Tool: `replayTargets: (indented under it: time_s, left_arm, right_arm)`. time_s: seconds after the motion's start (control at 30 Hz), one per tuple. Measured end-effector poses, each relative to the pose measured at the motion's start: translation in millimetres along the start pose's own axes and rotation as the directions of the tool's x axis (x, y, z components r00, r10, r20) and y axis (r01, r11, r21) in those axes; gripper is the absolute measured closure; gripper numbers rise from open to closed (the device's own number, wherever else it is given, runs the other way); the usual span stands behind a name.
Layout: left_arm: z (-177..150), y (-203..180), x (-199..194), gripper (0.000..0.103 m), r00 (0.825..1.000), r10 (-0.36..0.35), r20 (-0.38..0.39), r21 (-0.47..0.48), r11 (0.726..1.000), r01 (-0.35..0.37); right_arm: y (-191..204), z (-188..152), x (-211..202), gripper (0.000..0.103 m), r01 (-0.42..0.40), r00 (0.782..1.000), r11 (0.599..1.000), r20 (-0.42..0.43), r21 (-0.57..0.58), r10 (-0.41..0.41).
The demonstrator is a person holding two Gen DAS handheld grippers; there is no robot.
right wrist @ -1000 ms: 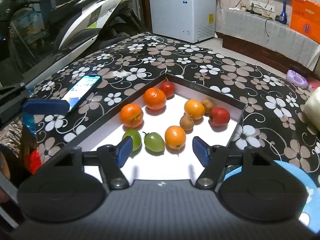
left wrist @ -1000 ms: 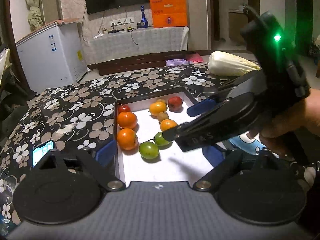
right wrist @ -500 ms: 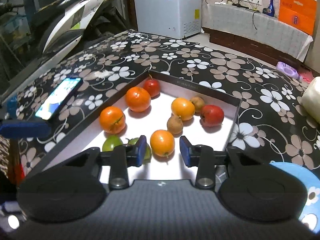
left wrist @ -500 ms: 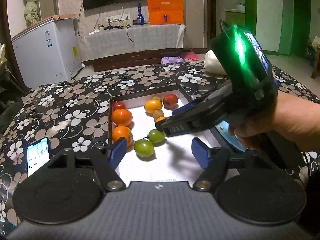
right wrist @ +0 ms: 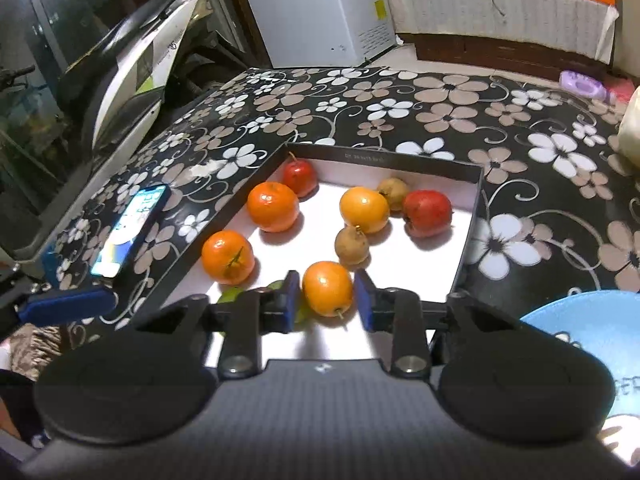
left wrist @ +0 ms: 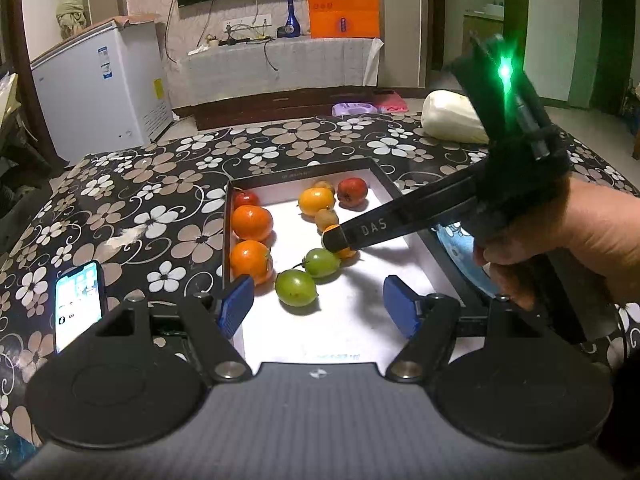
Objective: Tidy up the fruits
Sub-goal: 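Grasp an orange in the tray with the right gripper, then grasp a green tomato with the left gripper while the right gripper holds the orange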
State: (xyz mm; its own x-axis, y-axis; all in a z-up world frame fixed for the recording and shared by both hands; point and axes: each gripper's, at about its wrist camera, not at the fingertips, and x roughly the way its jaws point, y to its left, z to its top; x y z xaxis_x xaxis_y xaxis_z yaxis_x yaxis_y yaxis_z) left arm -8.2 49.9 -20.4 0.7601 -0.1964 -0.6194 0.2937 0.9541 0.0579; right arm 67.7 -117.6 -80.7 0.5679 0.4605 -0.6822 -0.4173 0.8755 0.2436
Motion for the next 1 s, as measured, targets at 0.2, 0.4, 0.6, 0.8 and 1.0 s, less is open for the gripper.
replayTargets:
  time_s: [0.2,0.4,0.6,0.8,1.0]
  left_arm:
    - [0,3,5,0.027,1.0,0.007,-0.014,-0.012,1.0,-0.007]
    - [0,2,6,0.027,1.0,0.011,-0.018,-0.005,1.0,-0.011]
    - [-1,2,9,0.027,0.999,0.011,-0.033,-0.002,1.0,-0.011]
    - [0,6,13,0.027,0.999,0.008,-0.044,-0.016,1.0,-0.009]
    - [2,11,25,0.027,0.997,-0.005,-0.078,-0.05,0.999,0.002]
  right_arm:
    - [11,-1,-9,0.072,0.046,0.999,0.994,-0.013,-0.096,-0.047]
    - [24,-9,-16,0.072,0.097,0.992,0.961,-0.05,-0.26,-0.114]
    - [28,-12,-7,0.063,0.134,0.985,0.943,-0.066,-0.303,-0.162]
    - [25,-9,-2,0.069,0.134,0.986,0.95,-0.062,-0.281,-0.157]
    - [26,-5,-16,0.069,0.096,0.994,0.967,-0.028,-0.234,-0.106]
